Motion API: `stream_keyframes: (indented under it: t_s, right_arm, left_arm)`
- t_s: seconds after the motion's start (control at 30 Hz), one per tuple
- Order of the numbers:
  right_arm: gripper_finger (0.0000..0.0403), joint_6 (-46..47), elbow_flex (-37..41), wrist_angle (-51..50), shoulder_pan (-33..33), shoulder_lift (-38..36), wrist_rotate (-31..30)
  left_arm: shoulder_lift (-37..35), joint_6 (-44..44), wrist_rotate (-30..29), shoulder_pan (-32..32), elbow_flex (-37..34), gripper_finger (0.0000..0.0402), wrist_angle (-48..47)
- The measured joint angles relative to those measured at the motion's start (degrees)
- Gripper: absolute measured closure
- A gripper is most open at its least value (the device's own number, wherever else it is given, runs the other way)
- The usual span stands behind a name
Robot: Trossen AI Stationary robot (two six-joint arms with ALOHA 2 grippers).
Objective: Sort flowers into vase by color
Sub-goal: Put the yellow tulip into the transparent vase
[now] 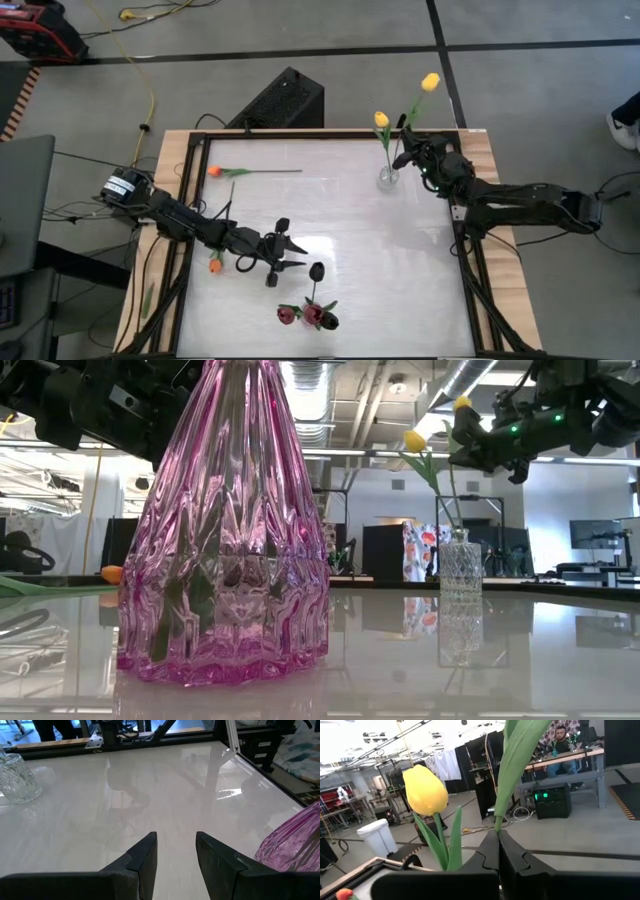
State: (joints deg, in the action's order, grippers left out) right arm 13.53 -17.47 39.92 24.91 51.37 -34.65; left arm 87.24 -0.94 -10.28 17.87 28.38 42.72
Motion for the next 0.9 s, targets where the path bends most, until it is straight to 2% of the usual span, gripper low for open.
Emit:
stream_keyframes:
  t_s: [0.43,0.9]
  right_arm:
    - [0.0385,-2.15,0.00,-0.22,-0.23,0.15,0.02]
    - [0.0378,-6.57,-0.02,-0.23,-4.51,2.10,0.03]
  left_arm:
    - [0.00,-0.18,0.00,-0.02,0.00,0.0276,-0.77]
    - [0.00,-1.25,0.03,-0.02,0.00,0.0276,-0.80]
